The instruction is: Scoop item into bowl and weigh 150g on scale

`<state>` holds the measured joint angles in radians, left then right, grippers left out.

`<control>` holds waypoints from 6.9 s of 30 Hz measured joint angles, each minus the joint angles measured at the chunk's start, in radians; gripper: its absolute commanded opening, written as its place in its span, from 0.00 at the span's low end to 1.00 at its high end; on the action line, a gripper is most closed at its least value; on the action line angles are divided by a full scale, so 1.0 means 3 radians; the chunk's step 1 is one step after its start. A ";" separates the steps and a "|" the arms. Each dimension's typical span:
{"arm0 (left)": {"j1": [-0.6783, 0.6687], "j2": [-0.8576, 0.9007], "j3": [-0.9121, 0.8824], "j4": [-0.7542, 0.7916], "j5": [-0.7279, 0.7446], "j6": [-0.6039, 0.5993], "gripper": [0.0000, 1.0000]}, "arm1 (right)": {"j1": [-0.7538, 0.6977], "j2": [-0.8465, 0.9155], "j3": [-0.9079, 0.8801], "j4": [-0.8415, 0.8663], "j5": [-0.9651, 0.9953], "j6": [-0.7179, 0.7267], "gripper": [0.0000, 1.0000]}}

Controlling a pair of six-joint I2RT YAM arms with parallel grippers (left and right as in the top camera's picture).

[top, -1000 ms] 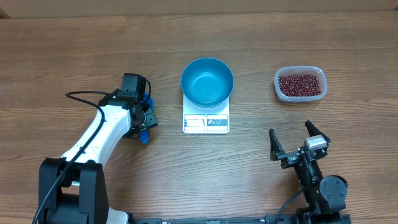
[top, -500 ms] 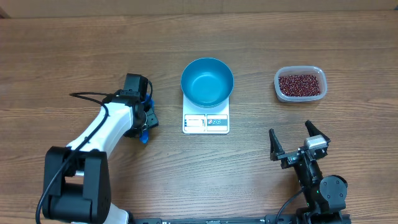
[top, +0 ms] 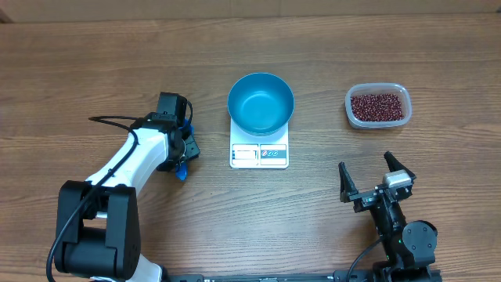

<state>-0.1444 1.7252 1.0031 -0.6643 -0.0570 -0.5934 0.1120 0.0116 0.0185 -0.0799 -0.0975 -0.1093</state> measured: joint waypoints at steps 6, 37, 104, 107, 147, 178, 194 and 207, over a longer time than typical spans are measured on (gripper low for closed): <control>0.0000 0.0000 0.0001 0.0004 0.0001 0.0000 0.39 | 0.0000 0.0001 0.0000 -0.0001 -0.0001 0.0001 1.00; 0.0000 0.0000 0.0144 -0.0107 0.0004 0.0009 0.13 | 0.0000 0.0000 0.0000 -0.0001 -0.0001 0.0001 1.00; -0.0898 0.0004 0.1640 -0.0473 0.1142 -0.1197 0.13 | 0.0289 0.2019 0.1246 0.0577 -0.2031 0.3230 0.90; -0.0898 0.0004 0.1640 -0.0472 0.1143 -0.1240 0.13 | 0.0605 0.2438 0.1456 0.0581 -0.1878 0.3073 0.88; -0.0898 0.0004 0.1640 -0.0399 0.1465 -0.1846 0.14 | 0.1684 0.4320 0.2057 0.1367 0.0178 0.2993 0.43; -0.0898 0.0004 0.1640 -0.0388 0.1466 -0.1944 0.16 | 0.1752 0.4480 0.2061 0.1706 0.0202 0.3080 0.33; -0.0888 0.0005 0.1640 -0.0385 0.1413 -0.1946 0.17 | 0.1770 0.4649 0.2188 0.1670 0.0191 0.3166 0.08; -0.0893 0.0005 0.1640 -0.0291 0.1493 -0.1897 1.00 | 0.1766 0.4653 0.2188 0.1493 0.0200 0.3146 0.04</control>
<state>-0.4122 1.7267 1.4952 -0.7517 0.3908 -1.1625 0.6418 1.4075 0.6750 0.3679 -0.0376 0.8345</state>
